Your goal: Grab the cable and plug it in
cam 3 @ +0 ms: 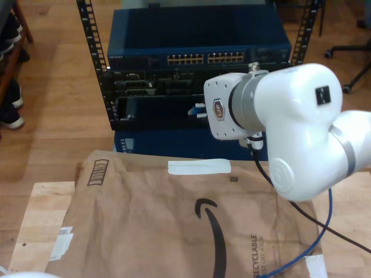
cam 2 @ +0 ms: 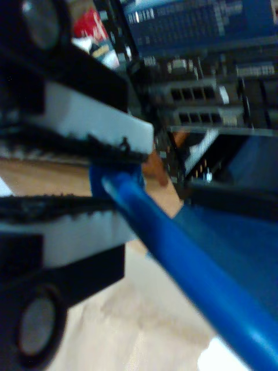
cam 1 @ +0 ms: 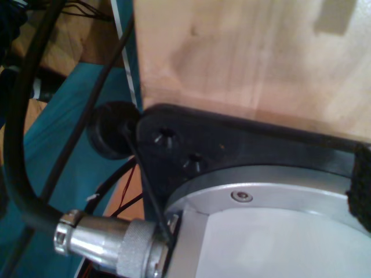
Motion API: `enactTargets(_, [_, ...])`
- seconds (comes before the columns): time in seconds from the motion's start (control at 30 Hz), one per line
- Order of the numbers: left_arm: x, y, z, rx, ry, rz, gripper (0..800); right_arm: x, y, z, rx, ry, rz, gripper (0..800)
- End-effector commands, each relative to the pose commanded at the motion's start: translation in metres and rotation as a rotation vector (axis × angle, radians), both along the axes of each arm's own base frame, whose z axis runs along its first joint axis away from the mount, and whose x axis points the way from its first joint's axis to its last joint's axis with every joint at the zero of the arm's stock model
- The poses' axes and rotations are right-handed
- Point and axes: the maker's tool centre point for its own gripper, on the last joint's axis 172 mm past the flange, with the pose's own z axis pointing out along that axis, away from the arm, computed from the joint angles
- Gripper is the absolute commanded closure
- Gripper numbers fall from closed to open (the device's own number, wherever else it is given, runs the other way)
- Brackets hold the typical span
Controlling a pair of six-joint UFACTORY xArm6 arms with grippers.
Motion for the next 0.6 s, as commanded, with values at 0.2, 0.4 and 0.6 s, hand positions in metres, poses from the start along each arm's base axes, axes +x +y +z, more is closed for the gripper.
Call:
enactTargets(0.2, [0.0, 0.0, 0.0, 0.002, 0.0, 0.0, 1, 0.003, -0.001, 0.009, 0.064, -0.122, -0.009, 800])
enactTargets(0.4, [0.0, 0.0, 0.0, 0.0, 0.0, 0.0, 1, 0.002, -0.003, 0.011, 0.088, -0.173, -0.012, 800])
enactTargets(0.6, [0.0, 0.001, 0.0, 0.003, 0.0, 0.0, 1, 0.001, -0.006, 0.008, 0.098, -0.173, -0.024, 800])
